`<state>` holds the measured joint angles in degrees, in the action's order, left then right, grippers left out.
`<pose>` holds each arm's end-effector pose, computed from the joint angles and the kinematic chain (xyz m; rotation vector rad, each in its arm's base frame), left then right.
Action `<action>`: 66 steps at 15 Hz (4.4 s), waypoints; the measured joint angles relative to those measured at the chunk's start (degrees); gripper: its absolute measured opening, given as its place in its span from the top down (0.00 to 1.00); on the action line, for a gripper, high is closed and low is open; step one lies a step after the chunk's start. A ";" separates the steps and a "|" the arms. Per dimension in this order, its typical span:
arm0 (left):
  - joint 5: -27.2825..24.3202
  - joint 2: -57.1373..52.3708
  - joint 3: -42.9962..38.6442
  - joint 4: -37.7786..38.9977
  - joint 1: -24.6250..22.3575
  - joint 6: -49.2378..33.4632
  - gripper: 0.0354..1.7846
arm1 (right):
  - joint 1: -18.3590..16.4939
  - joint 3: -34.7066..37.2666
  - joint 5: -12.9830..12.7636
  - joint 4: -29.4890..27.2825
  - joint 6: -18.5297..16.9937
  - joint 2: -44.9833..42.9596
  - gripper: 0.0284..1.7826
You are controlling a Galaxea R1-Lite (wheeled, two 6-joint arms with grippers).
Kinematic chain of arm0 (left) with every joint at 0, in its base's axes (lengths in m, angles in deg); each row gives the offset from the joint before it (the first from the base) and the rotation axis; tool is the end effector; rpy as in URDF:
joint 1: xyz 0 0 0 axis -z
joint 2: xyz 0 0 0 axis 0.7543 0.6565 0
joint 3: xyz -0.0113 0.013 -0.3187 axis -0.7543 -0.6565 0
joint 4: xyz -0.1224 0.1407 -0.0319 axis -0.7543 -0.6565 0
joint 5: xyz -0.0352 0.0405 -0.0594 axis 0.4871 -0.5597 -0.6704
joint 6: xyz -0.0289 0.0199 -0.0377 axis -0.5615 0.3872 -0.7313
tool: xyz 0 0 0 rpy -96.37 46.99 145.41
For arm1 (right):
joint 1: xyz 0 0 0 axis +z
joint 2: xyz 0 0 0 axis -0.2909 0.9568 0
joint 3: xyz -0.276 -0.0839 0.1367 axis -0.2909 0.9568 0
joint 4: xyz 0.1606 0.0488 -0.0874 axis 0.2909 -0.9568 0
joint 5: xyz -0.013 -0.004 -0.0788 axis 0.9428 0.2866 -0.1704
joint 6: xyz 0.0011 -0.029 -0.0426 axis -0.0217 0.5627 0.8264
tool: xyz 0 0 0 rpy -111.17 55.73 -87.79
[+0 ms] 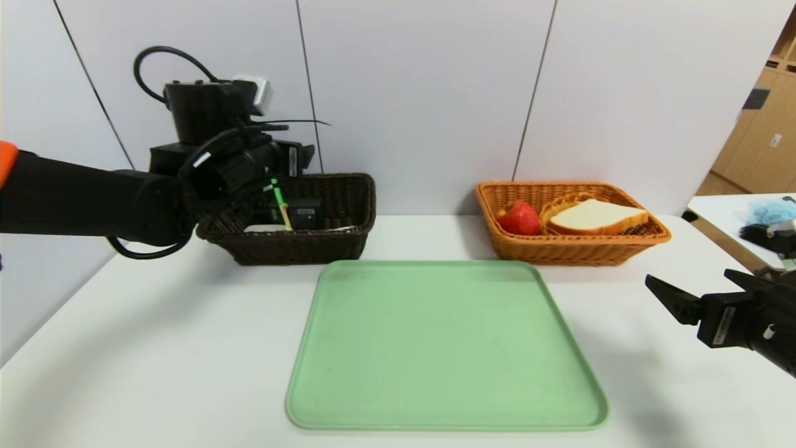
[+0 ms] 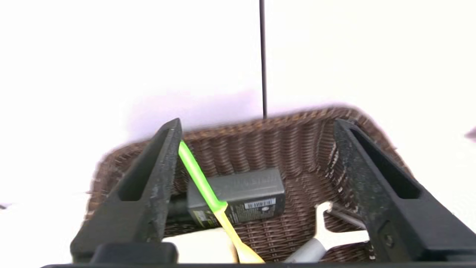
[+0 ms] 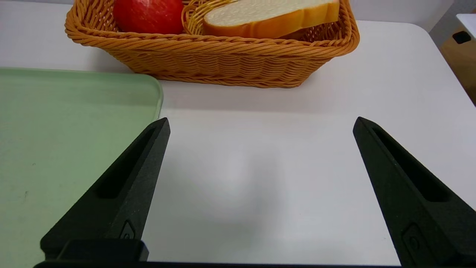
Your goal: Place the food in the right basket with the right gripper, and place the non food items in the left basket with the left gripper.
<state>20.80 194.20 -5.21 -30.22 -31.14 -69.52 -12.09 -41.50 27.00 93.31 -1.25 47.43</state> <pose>0.3952 -0.1166 0.2690 0.0684 0.0256 -0.1192 0.1914 0.0107 0.1724 -0.0605 0.2164 -0.0162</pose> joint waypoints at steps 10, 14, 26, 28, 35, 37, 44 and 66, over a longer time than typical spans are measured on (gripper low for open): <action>4.08 -32.39 -29.72 0.57 -1.27 1.90 0.09 | 0.00 -0.11 0.23 -4.33 2.21 -13.89 0.05; 4.06 -45.46 -42.59 1.68 -7.88 5.45 0.07 | -0.05 -0.18 0.56 -17.47 2.21 -25.82 0.05; -0.90 -72.96 -70.49 2.51 -16.46 4.02 0.06 | -4.68 3.75 3.10 -37.38 1.88 -53.97 0.05; -2.91 -76.44 -72.75 1.23 -17.36 4.27 0.06 | -4.55 3.29 3.58 -45.36 1.91 -60.15 0.05; -7.24 -95.87 -71.38 -19.35 -17.75 4.73 0.06 | -4.66 3.73 5.17 -54.17 2.38 -70.75 0.05; -9.53 -102.07 -70.94 -27.54 -17.66 5.05 0.06 | -4.68 4.39 5.30 -55.44 2.79 -72.02 0.05; -12.67 -107.19 -73.98 -31.88 -17.58 5.21 0.06 | -4.66 11.22 6.53 -54.96 4.56 -72.86 0.05; -11.12 -107.30 -74.00 -31.57 -17.58 -3.17 0.06 | -4.79 11.95 6.01 -55.00 -1.56 -72.86 0.05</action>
<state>9.68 86.90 -79.21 -61.80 -48.72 -72.69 -16.89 -29.56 33.01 38.30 -2.81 -25.43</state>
